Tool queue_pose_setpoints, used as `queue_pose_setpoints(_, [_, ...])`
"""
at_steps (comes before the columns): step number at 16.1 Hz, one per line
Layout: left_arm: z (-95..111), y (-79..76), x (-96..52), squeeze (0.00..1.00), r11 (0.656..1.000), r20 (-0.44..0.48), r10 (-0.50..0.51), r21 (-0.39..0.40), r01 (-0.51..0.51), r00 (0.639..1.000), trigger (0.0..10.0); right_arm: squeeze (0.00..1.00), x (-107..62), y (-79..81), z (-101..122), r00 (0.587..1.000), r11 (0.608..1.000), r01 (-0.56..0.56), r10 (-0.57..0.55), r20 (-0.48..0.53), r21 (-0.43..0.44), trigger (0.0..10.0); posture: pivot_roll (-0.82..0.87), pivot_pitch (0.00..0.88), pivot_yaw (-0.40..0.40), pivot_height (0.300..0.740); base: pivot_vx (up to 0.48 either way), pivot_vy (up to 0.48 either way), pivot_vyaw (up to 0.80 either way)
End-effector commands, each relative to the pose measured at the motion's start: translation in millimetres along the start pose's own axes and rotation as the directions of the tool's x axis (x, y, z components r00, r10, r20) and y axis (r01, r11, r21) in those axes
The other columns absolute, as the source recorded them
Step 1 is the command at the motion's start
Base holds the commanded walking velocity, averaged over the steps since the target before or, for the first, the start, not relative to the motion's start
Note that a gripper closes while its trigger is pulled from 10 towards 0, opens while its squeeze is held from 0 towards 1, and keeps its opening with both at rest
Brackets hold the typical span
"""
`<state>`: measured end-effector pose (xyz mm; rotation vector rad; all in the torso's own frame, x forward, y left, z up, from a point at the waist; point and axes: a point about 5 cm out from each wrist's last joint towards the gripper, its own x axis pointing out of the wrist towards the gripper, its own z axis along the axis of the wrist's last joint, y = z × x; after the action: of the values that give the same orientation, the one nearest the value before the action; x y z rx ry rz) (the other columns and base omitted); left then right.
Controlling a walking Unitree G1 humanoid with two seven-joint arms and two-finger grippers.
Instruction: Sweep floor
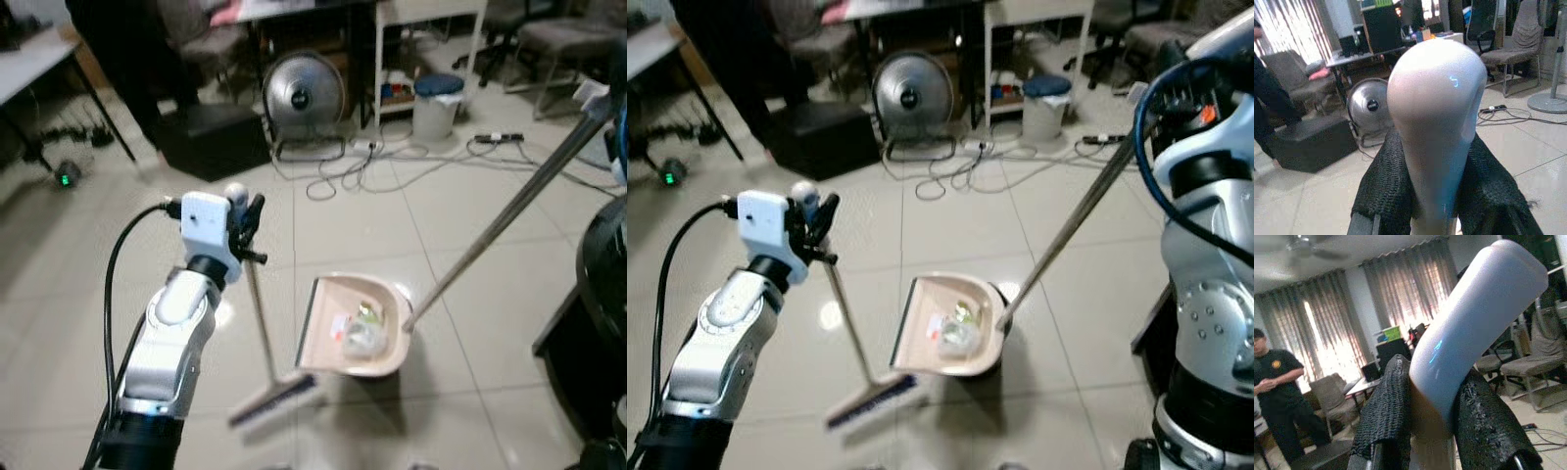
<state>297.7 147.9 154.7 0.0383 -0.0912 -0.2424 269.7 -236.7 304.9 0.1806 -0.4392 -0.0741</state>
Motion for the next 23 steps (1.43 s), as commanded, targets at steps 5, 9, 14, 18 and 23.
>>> queue_pose_setpoints(5, [14.4, 12.9, 1.2, 0.0, 0.999, 0.062, 0.039, 0.006, -0.039, 0.997, 10.0, 0.0, 1.1, 6.6, 3.9, 1.0, 1.0, -0.02, 0.02, 0.007, 0.024, 10.0, -0.06, 0.038, 0.126, 0.74, 0.051, 0.0, 0.0])
queue_pose_setpoints(9, [14.0, 14.2, 0.3, 0.0, 0.999, 0.062, 0.045, 0.009, -0.046, 0.997, 10.0, 0.0, 1.7, 5.5, 4.6, 1.0, 1.0, -0.012, 0.012, 0.011, 0.025, 10.0, -0.06, 0.038, 0.125, 0.74, 0.325, 0.0, -0.22])
queue_pose_setpoints(14, [13.0, 14.6, 0.4, 0.0, 0.999, 0.06, 0.05, 0.008, -0.05, 0.997, 10.0, 0.0, 2.5, 4.4, 5.3, 1.0, 1.0, -0.011, 0.011, 0.011, 0.02, 10.0, -0.07, 0.039, 0.122, 0.74, 0.384, 0.0, 0.0])
queue_pose_setpoints(18, [12.1, 15.0, -0.2, 0.0, 0.999, 0.057, 0.053, 0.008, -0.054, 0.997, 10.0, 0.0, 2.4, 3.8, 6.0, 1.0, 1.0, -0.01, 0.01, 0.012, 0.017, 10.0, -0.07, 0.039, 0.121, 0.74, 0.432, 0.0, 0.0])
queue_pose_setpoints(23, [11.3, 14.7, 0.6, 0.0, 0.999, 0.053, 0.053, 0.009, -0.054, 0.997, 10.0, 0.0, 3.3, 2.7, 6.6, 1.0, 1.0, -0.003, 0.002, 0.014, 0.02, 10.0, -0.07, 0.04, 0.123, 0.74, 0.415, 0.0, -0.42])
